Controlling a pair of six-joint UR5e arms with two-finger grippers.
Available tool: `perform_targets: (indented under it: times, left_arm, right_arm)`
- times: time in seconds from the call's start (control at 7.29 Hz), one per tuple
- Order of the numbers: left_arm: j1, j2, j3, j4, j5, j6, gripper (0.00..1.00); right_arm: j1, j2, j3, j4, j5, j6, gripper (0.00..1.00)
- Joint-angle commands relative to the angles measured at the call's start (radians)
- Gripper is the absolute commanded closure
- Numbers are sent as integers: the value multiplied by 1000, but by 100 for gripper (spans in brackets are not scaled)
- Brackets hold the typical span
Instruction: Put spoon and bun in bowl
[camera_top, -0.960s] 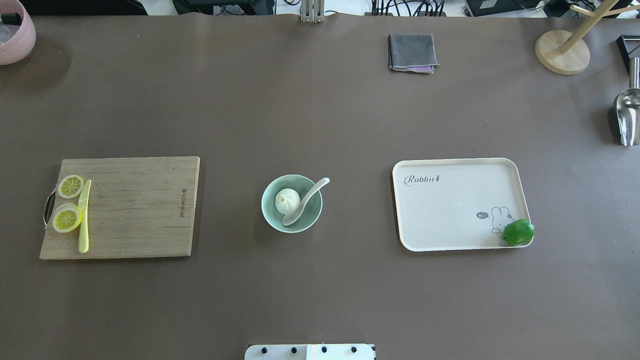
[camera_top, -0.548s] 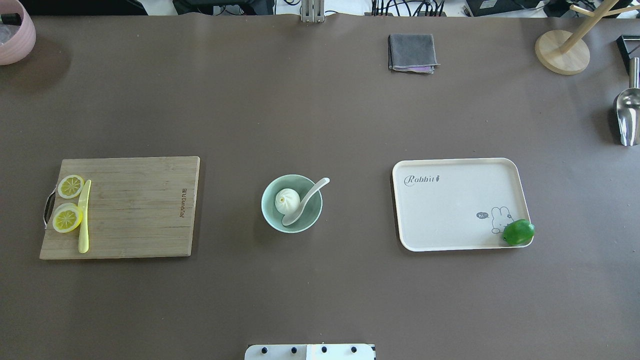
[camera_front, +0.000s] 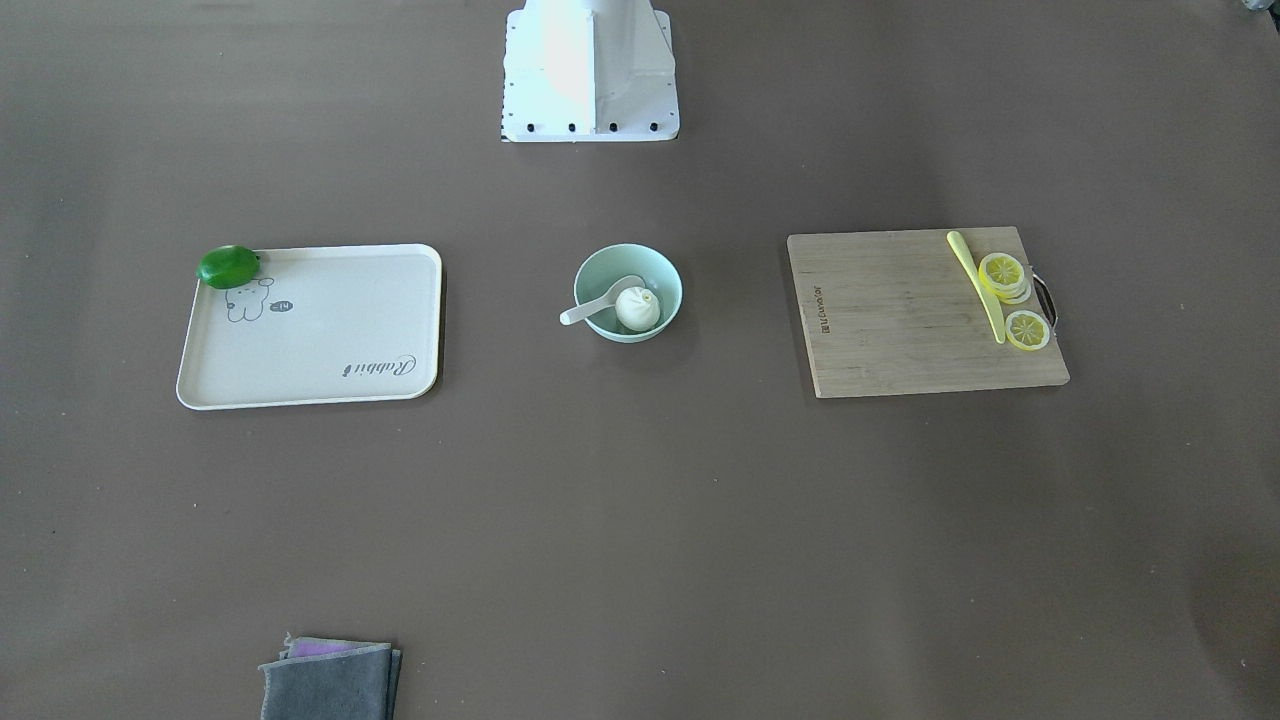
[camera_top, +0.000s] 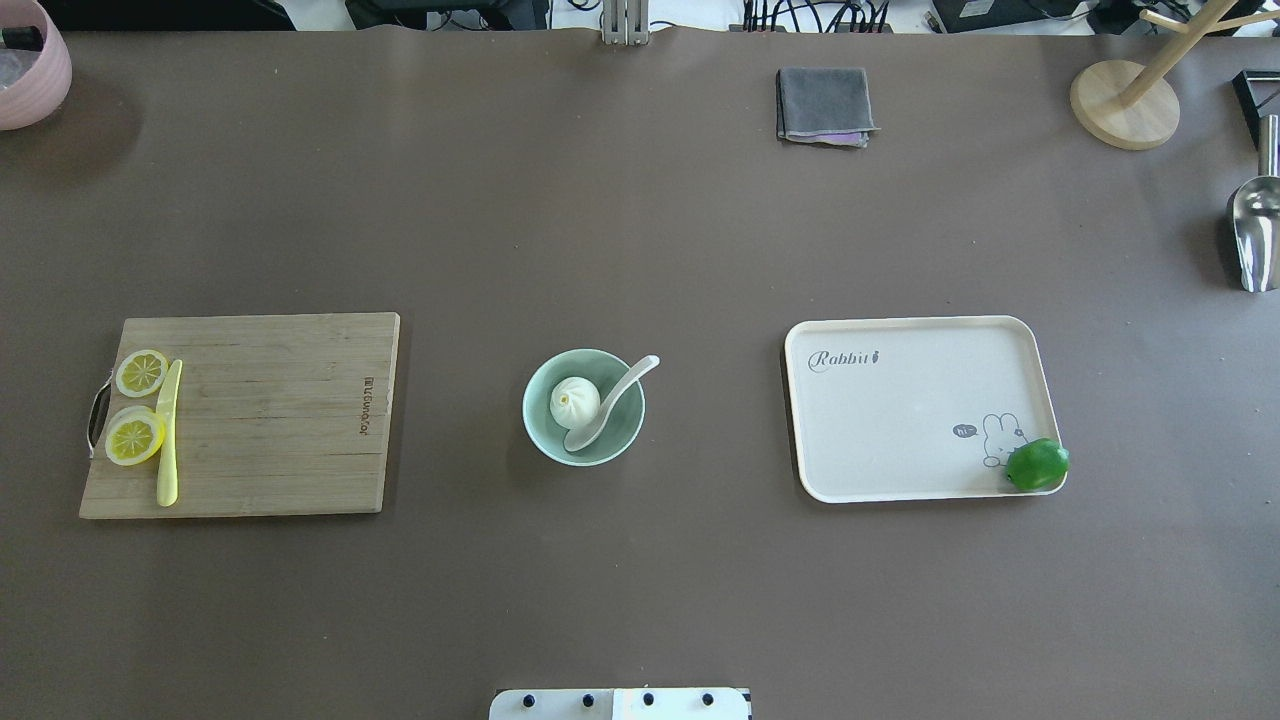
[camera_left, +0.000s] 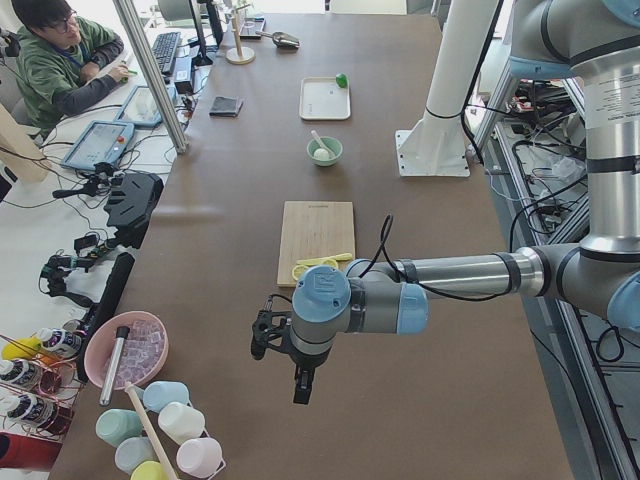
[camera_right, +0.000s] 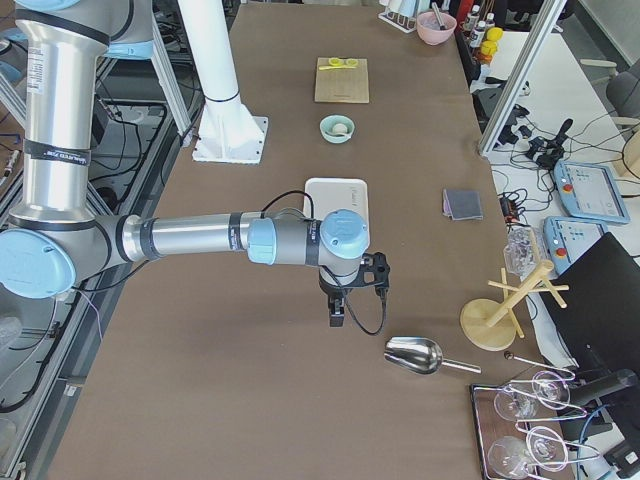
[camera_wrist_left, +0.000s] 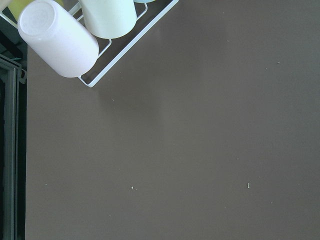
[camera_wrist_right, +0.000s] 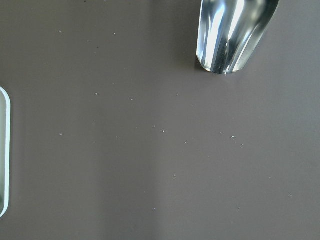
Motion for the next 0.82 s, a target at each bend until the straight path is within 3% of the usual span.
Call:
perform_targets:
  times: [0.0,0.69]
  left_arm:
    - [3,-1,10,-30,-17,0,1]
    - [18,-2,37,-37,-17,0,2]
  right_arm:
    - [-11,2,-8,0,-2,6,0]
    - [-25,8,-16,3,-34,0,0]
